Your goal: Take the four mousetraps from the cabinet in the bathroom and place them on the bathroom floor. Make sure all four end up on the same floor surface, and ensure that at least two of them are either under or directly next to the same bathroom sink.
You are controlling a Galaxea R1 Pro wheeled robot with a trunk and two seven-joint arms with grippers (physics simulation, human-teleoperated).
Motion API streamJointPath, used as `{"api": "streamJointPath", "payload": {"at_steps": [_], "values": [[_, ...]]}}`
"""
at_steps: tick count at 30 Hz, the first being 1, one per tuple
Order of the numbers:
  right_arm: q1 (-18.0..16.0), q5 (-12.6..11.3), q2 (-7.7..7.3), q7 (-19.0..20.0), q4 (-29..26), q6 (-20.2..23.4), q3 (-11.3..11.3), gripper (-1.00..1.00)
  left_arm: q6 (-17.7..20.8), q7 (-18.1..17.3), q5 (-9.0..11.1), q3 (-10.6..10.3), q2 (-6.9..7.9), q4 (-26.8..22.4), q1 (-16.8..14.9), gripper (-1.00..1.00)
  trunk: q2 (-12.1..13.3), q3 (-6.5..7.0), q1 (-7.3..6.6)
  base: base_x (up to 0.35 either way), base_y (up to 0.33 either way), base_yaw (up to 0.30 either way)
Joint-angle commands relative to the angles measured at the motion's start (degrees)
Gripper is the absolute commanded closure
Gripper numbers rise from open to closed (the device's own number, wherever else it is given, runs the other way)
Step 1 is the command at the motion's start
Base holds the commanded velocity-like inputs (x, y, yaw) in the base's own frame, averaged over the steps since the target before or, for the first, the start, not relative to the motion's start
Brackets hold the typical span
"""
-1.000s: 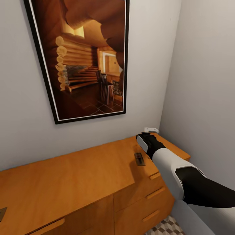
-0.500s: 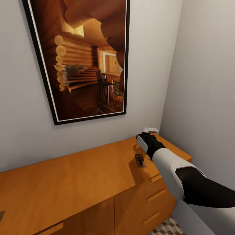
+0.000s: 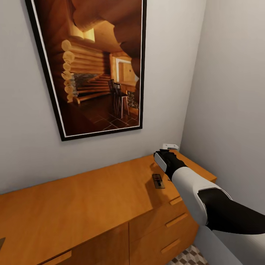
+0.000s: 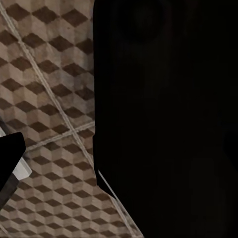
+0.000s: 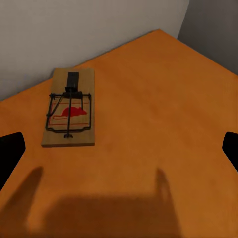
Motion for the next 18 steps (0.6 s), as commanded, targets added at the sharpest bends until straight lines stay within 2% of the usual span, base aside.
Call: {"api": "streamJointPath", "payload": {"at_steps": [1, 18], "values": [[-0.04, -0.46, 0.00, -0.40, -0.07, 0.32, 0.41, -1.00, -0.31, 0.20, -0.01, -0.04, -0.02, 0.09, -0.02, -1.00, -0.03, -0.05, 0.00, 0.000, 0.000, 0.000], [-0.04, -0.46, 0.00, -0.40, -0.07, 0.32, 0.43, -1.00, -0.28, 0.21, -0.01, -0.04, -0.33, 0.09, 0.28, -1.00, -0.03, -0.05, 0.00, 0.000, 0.000, 0.000]]}}
